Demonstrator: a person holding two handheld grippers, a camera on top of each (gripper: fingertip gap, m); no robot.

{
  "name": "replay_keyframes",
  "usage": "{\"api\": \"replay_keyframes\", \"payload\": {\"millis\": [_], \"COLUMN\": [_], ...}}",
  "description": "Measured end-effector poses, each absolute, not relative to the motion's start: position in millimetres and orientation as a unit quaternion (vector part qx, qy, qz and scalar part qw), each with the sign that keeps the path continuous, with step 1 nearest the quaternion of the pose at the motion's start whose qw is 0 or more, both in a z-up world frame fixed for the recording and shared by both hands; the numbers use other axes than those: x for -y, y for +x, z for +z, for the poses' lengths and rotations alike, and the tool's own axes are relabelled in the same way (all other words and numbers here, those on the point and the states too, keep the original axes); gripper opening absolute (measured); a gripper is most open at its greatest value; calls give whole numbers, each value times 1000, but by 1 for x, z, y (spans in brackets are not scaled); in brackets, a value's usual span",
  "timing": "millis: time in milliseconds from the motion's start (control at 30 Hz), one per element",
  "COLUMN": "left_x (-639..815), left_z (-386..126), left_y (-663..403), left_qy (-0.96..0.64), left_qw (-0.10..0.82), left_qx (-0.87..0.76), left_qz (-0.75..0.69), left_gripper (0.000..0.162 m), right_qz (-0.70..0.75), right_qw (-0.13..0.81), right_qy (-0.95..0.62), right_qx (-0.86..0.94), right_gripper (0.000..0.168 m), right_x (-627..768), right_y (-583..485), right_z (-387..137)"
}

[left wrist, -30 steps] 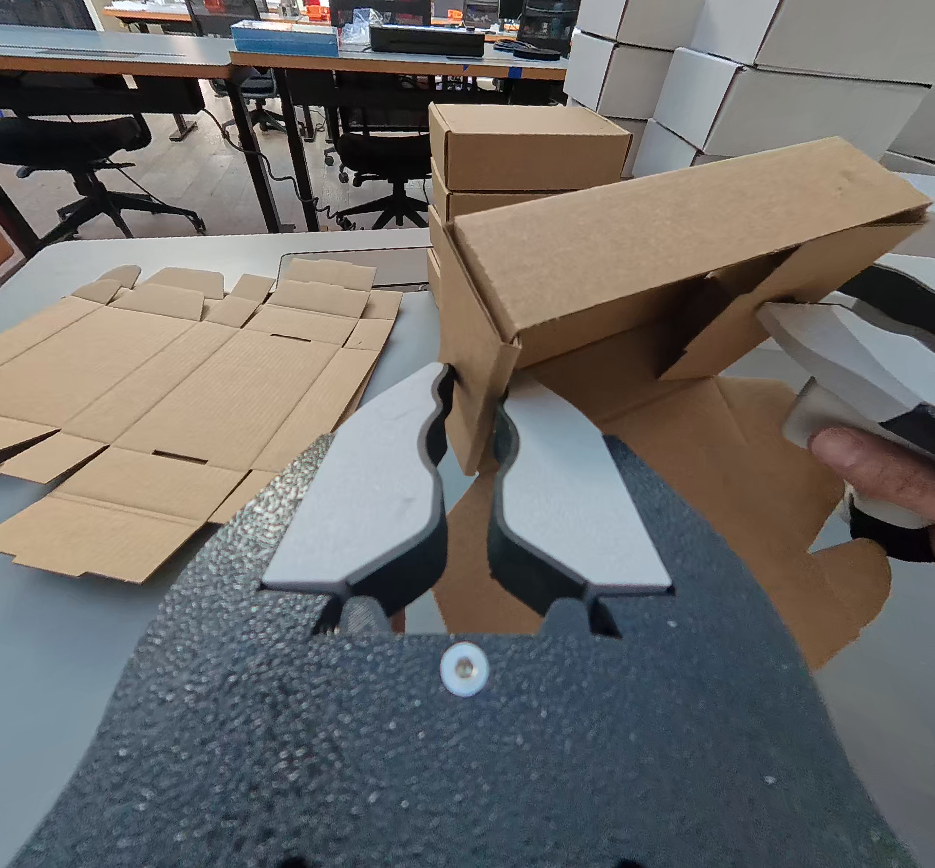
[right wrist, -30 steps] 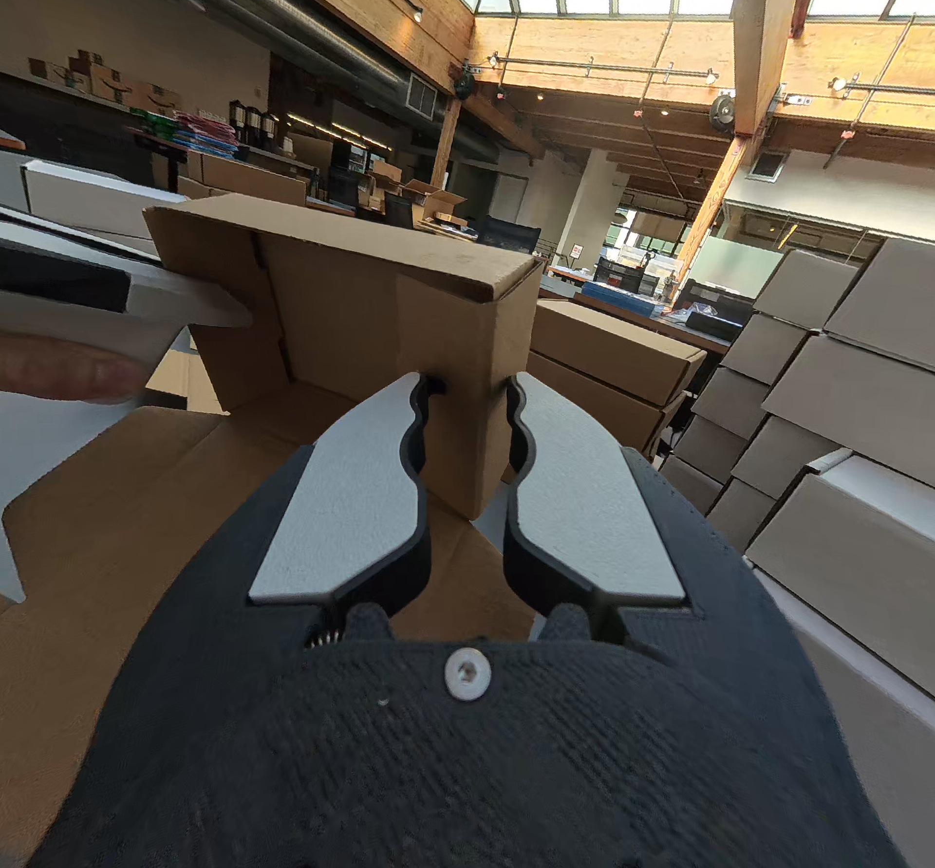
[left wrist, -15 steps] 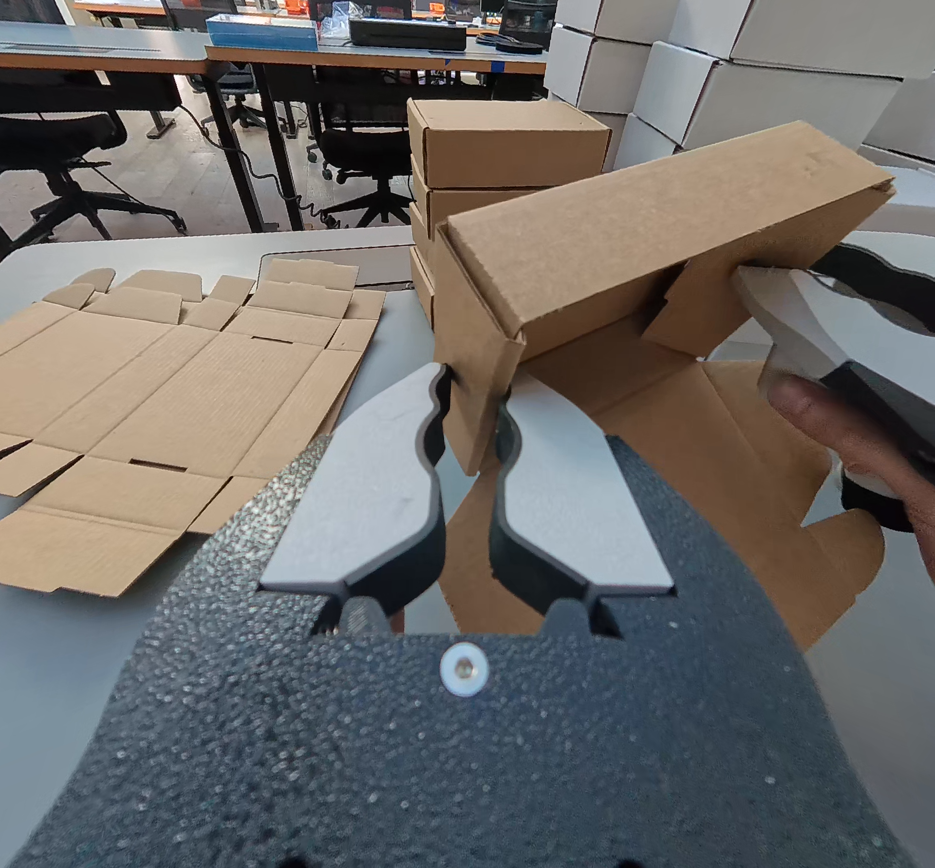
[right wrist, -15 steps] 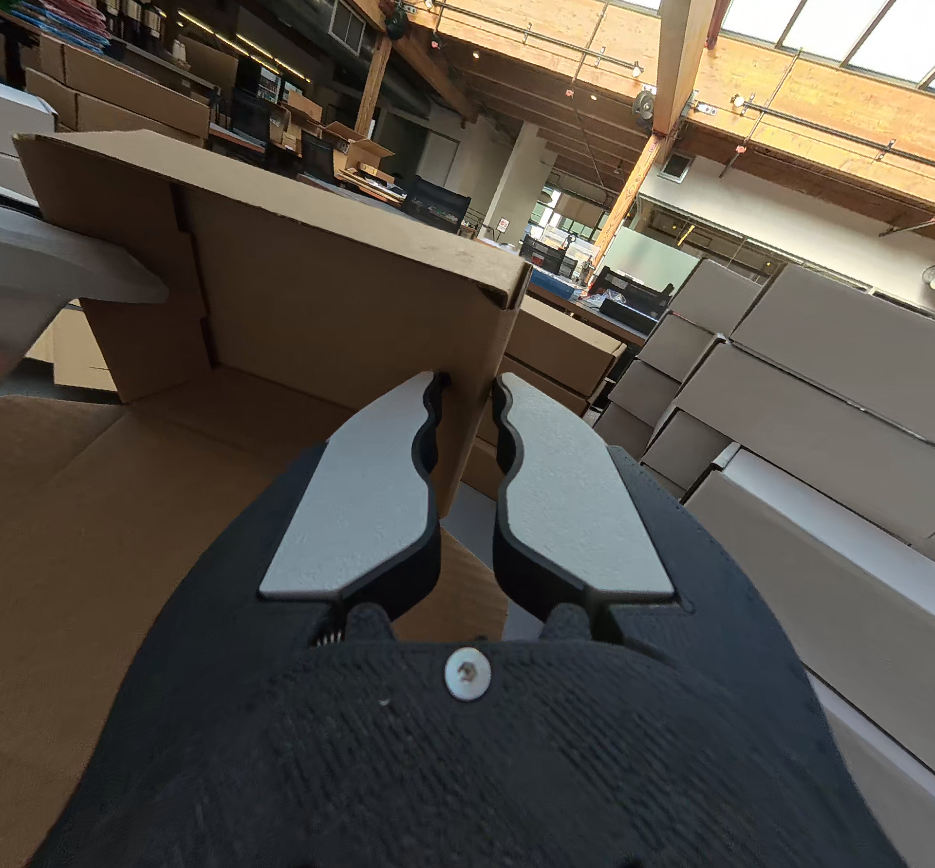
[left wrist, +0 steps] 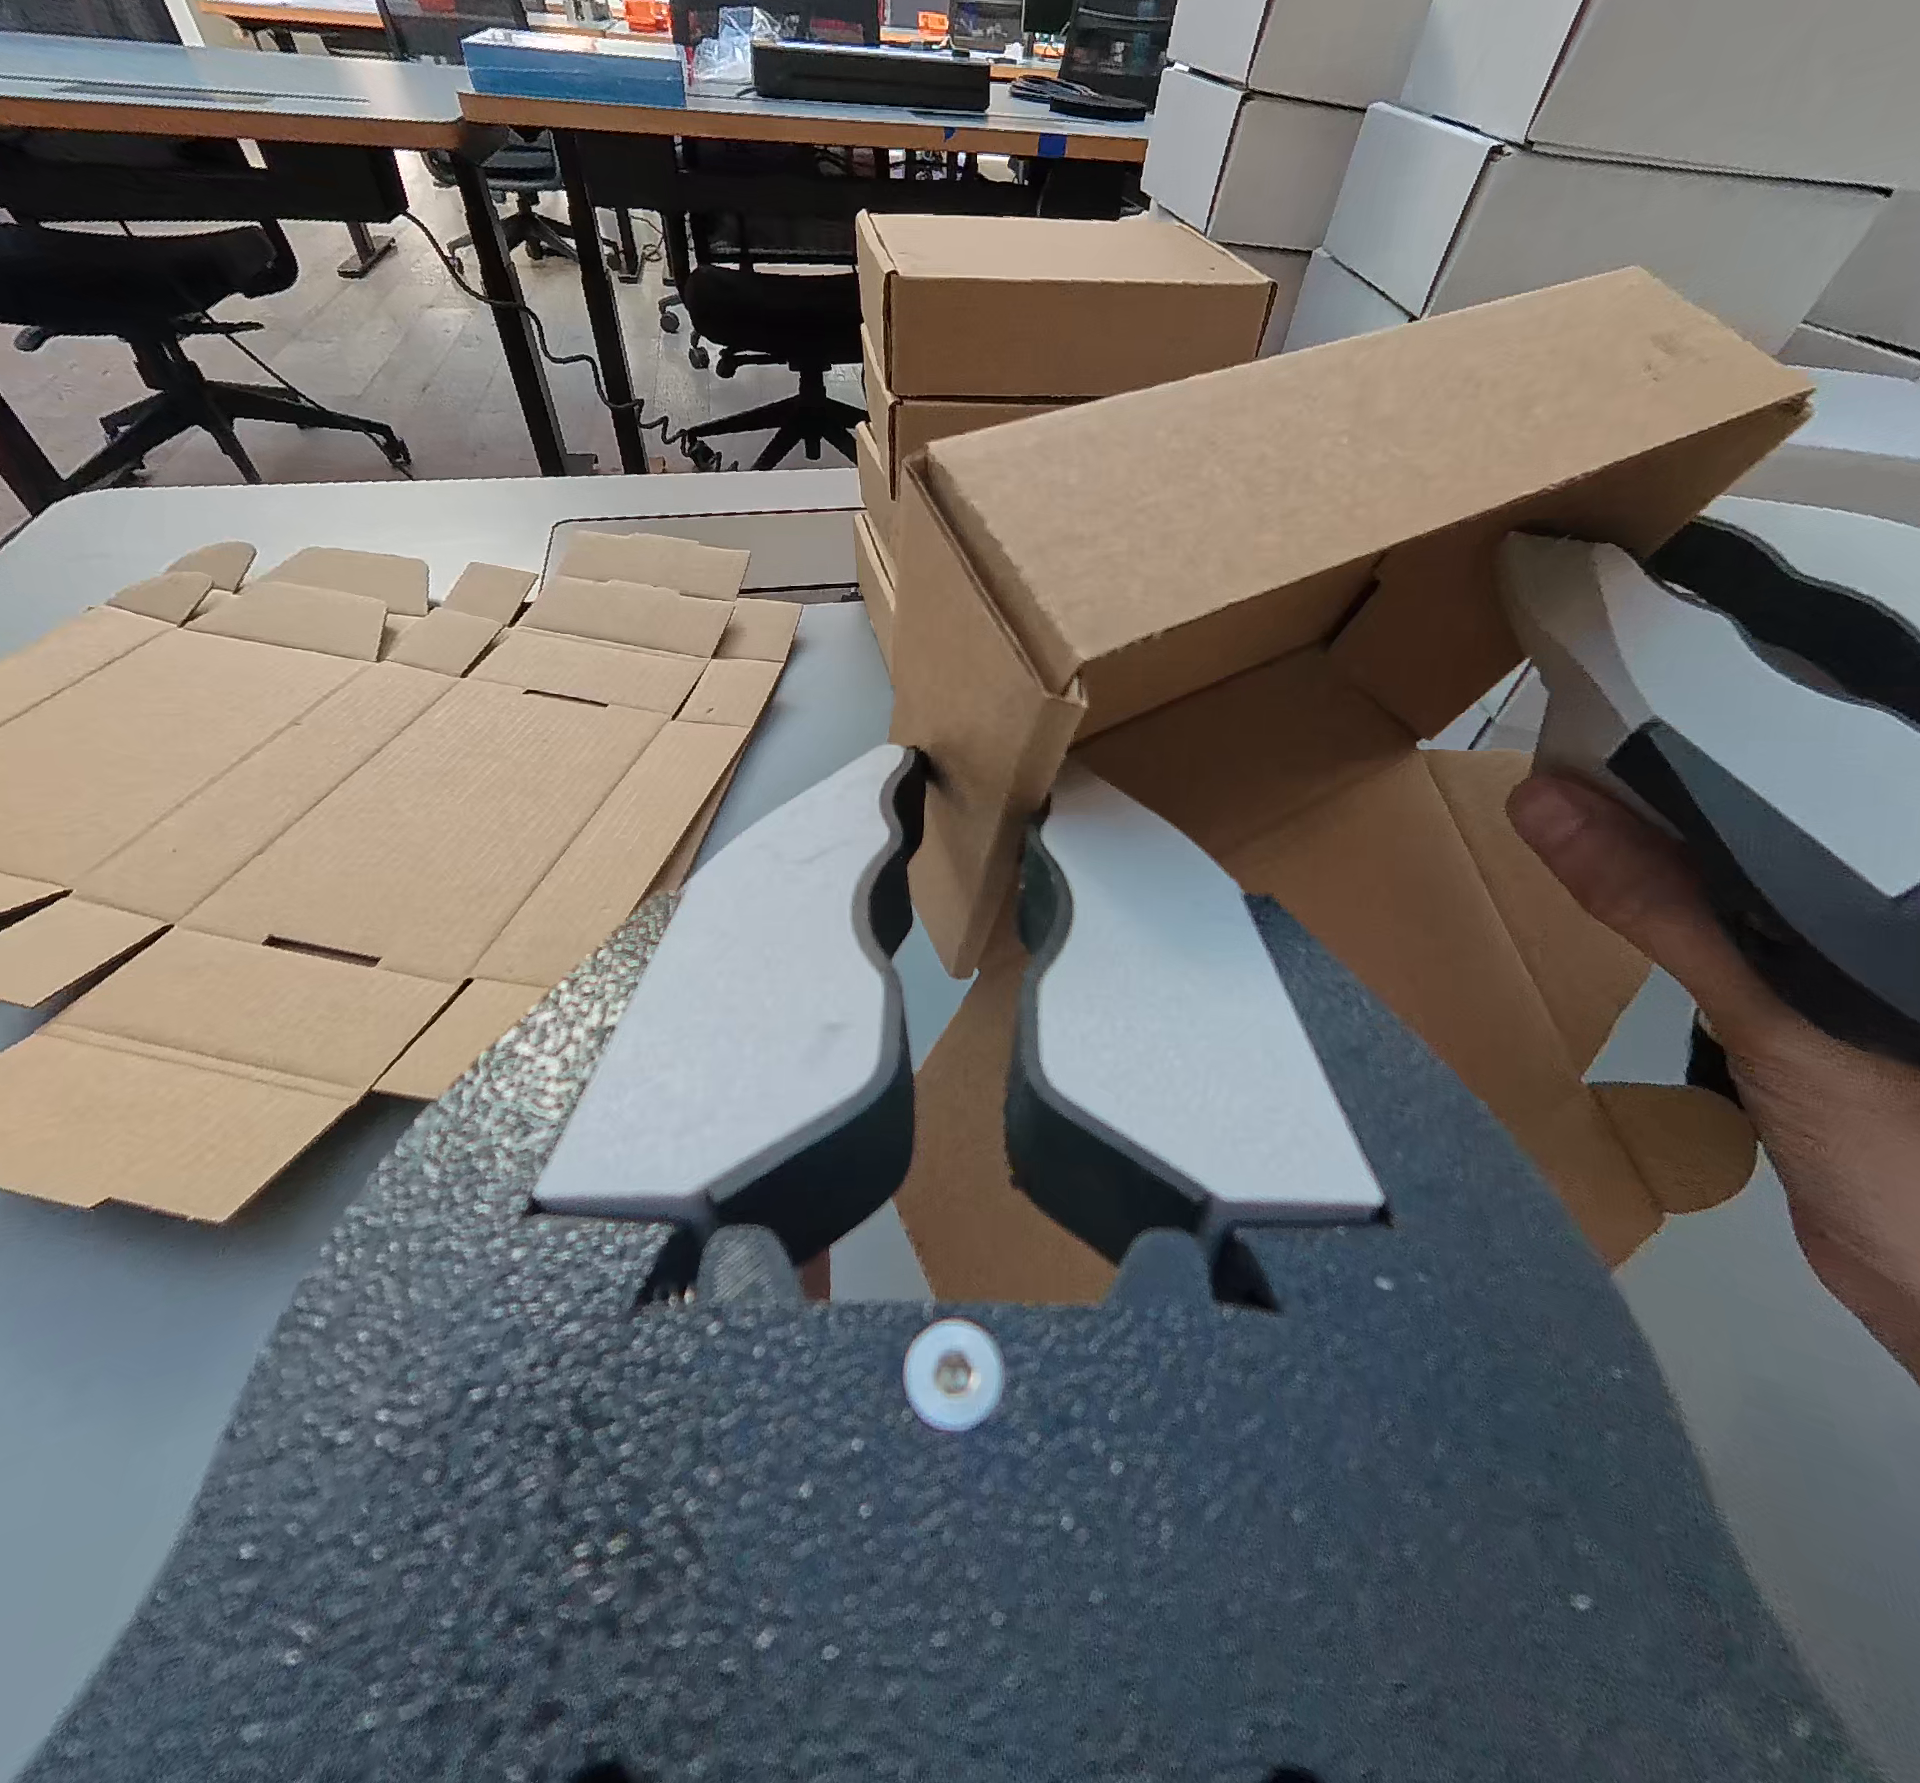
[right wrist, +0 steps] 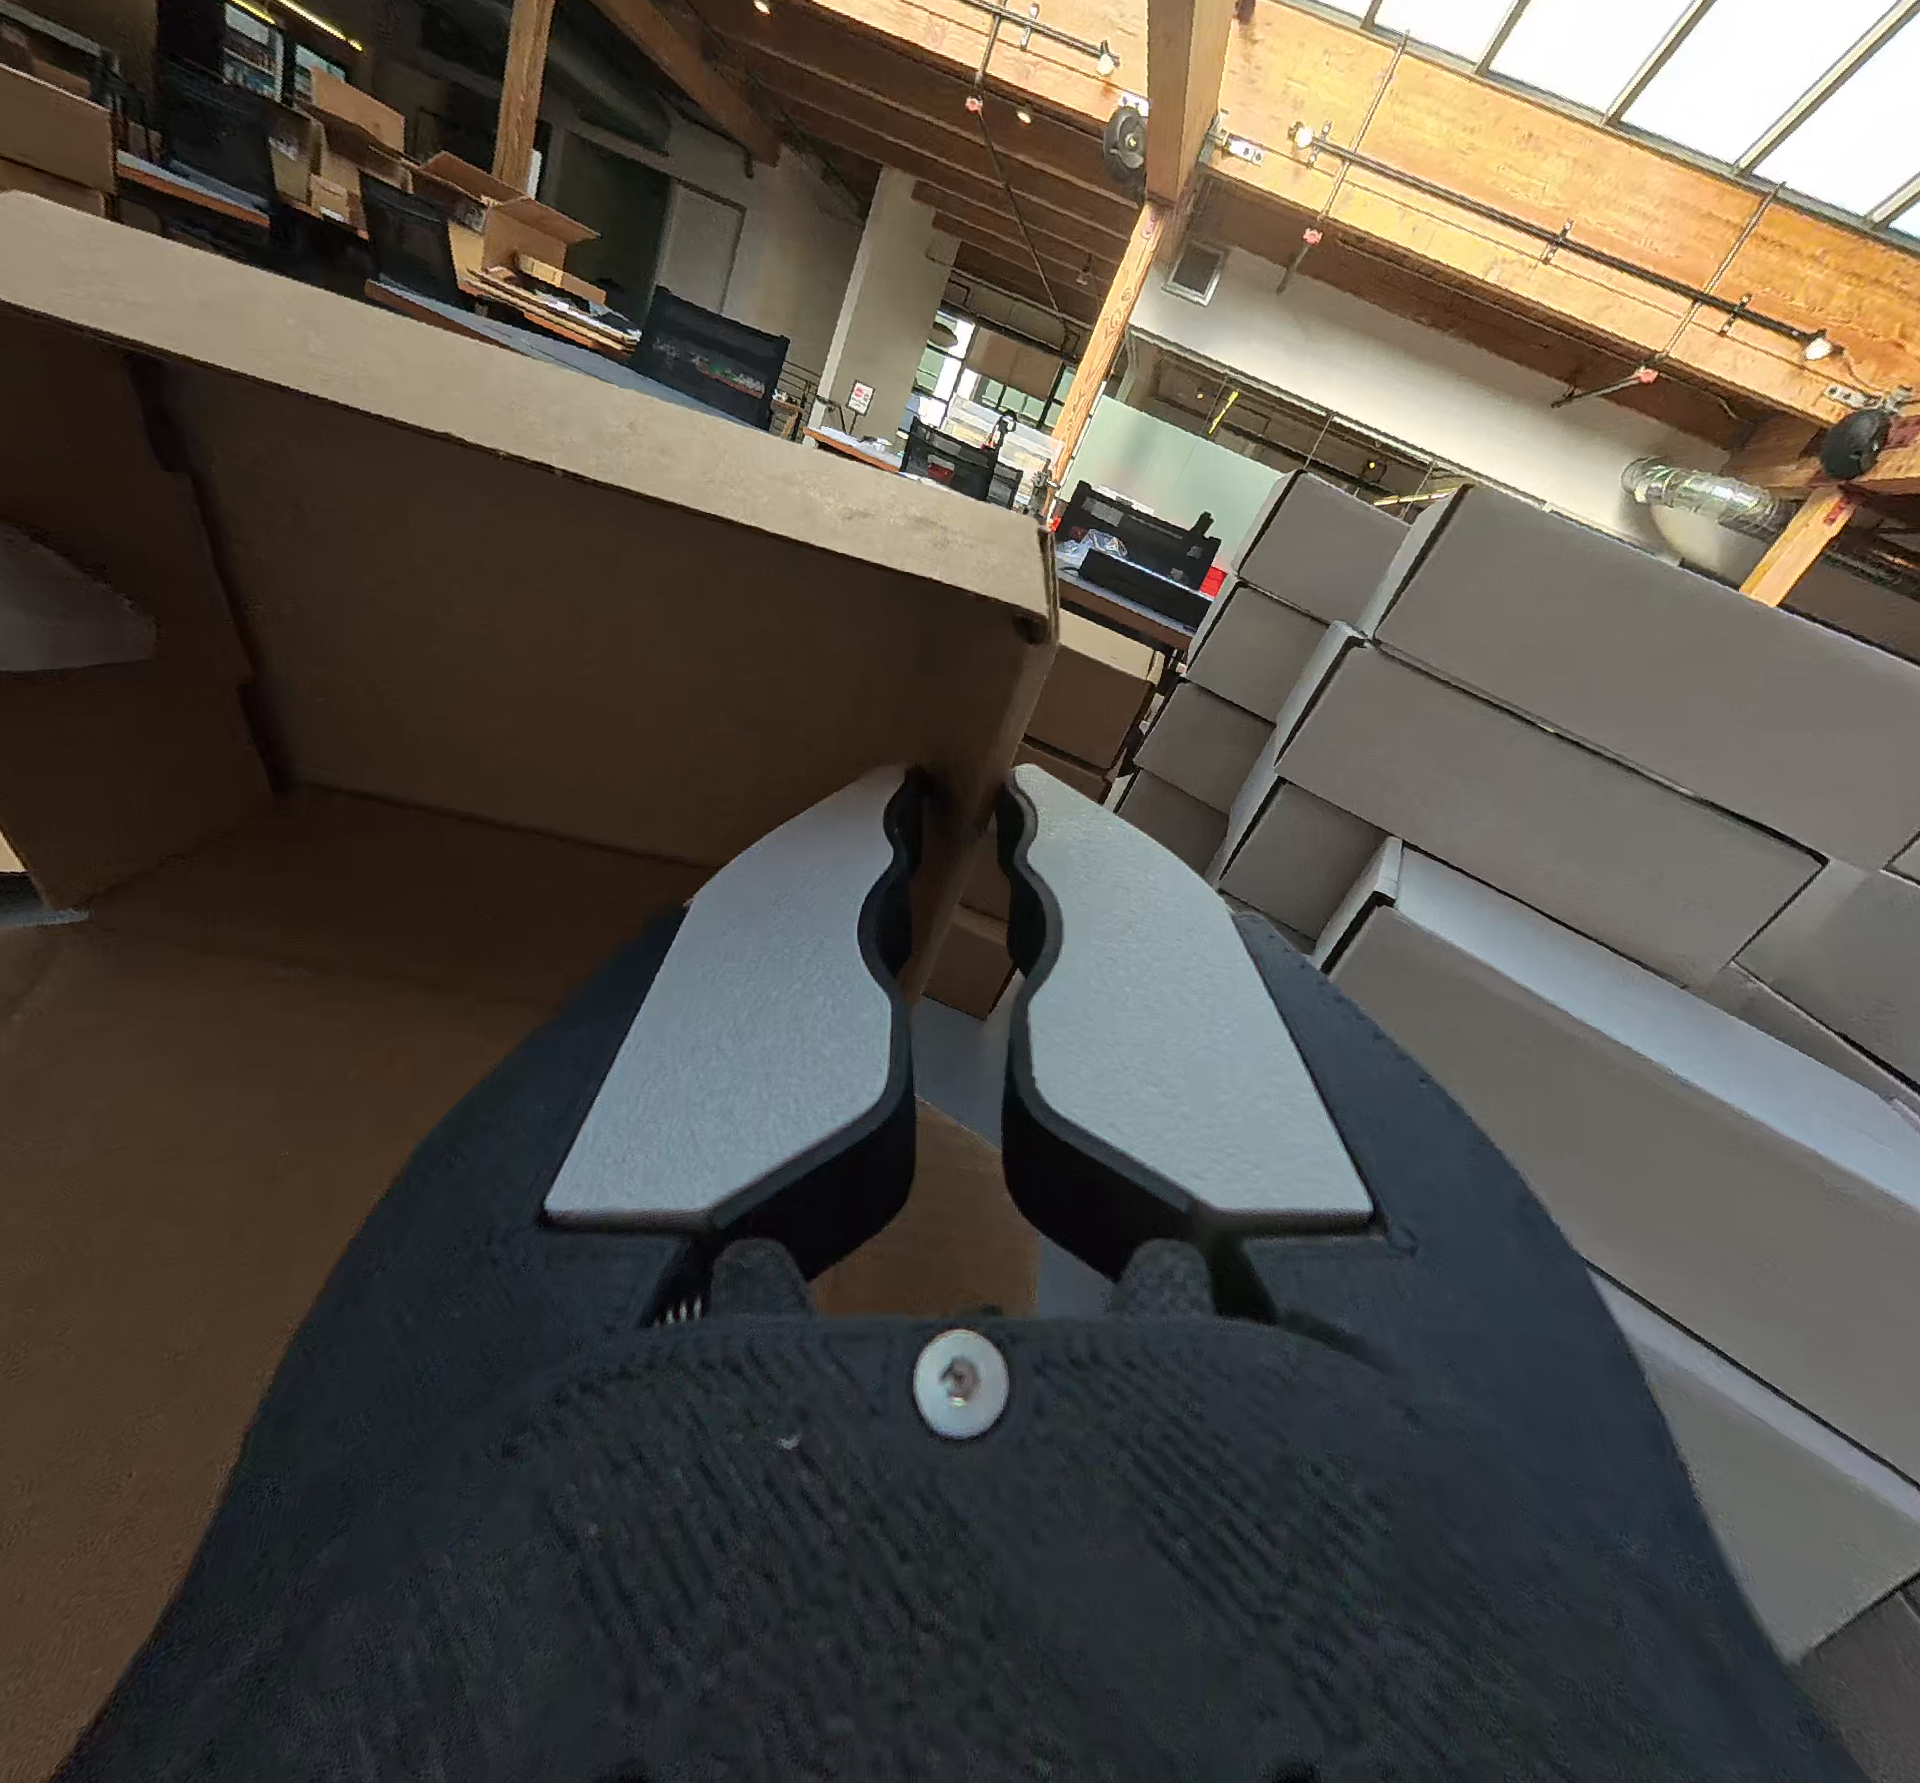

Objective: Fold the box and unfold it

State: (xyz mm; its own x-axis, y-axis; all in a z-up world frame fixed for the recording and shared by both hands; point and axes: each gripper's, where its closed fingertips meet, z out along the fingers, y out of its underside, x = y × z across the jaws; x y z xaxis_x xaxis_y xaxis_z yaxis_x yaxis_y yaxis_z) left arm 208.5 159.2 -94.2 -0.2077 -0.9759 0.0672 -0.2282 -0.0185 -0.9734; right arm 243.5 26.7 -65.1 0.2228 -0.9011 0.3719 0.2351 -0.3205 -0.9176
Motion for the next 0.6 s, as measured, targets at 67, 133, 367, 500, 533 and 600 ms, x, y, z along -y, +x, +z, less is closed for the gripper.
{"api": "replay_keyframes", "payload": {"millis": [67,133,367,500,533,600], "left_x": [-160,-161,-173,-185,-188,-191], "left_z": [-94,-96,-101,-98,-96,-95], "left_y": [210,213,238,252,254,258], "left_qy": [-507,-510,-537,-551,-551,-551], "left_qw": [372,371,385,404,407,411], "left_qx": [-593,-588,-549,-523,-519,-519], "left_qz": [-503,-506,-511,-510,-511,-507], "left_gripper": [16,16,9,5,5,4], "right_qz": [-550,-545,-620,-662,-665,-663], "right_qw": [516,515,456,427,424,424], "right_qy": [-591,-594,-563,-552,-553,-554], "right_qx": [-284,-292,-303,-274,-269,-270], "right_gripper": [11,10,7,7,7,7], "right_x": [-27,-27,-30,-42,-44,-47], "right_y": [246,248,251,250,251,254], "right_z": [-67,-70,-66,-52,-50,-50]}}
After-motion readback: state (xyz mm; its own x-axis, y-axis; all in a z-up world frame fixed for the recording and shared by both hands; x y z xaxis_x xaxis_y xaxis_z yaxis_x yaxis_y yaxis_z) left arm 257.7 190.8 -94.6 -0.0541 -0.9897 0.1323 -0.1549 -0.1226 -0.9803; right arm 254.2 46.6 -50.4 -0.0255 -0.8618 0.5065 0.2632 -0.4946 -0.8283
